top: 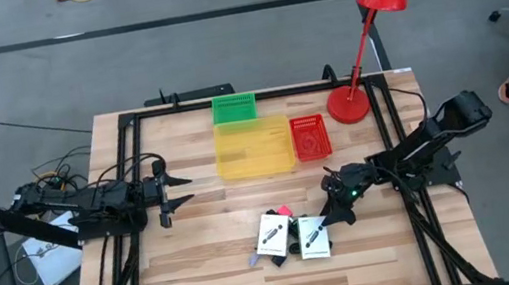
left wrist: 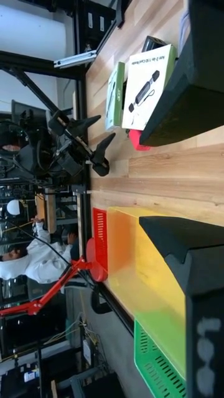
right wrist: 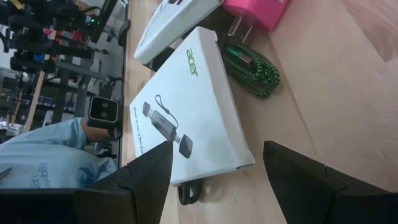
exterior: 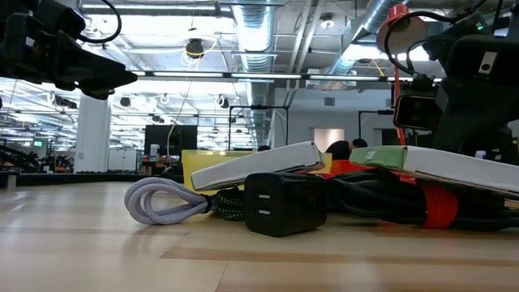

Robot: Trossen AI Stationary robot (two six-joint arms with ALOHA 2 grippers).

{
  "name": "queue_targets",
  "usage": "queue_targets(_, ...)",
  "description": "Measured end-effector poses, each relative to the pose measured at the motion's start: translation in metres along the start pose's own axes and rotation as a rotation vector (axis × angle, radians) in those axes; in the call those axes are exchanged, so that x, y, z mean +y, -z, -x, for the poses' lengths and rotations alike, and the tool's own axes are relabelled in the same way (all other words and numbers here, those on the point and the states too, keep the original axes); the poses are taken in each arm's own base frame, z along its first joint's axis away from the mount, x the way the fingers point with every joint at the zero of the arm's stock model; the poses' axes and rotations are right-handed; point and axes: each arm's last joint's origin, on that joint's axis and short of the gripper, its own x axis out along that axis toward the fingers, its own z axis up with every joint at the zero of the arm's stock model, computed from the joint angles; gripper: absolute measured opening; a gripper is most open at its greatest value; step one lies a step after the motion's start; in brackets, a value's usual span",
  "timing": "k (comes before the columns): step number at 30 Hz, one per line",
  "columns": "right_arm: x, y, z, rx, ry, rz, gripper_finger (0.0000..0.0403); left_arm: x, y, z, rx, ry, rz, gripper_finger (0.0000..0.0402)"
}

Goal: Pick and place items into bin
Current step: Put the white card reader box into the red bin

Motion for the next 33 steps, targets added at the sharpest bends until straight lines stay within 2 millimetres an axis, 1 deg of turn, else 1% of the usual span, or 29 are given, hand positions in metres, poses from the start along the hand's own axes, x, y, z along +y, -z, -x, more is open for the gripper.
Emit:
queue_targets(8, 0.000, 0.000, 0.000, 0.000, 0.001, 0.000, 0.0245, 0.000, 0.000, 0.000, 0.000, 0.000, 0.006, 0.0185)
queue_targets(16, 0.000, 0.000, 0.000, -0.003, 0.005, 0.001, 0.0225, 0.000, 0.000, 0.000, 0.000, 0.000, 0.004, 0.0185)
queue_targets(26, -0.001, -0.003, -0.011, 0.025, 0.006, 0.004, 0.0219, 0.000, 0.000, 0.000, 0.000, 0.000, 0.010, 0.0185)
queue_targets(33, -0.001, -0.003, -0.012, 0.029, 0.000, 0.001, 0.0208, 0.000, 0.000, 0.000, 0.000, 0.000, 0.004, 0.0185)
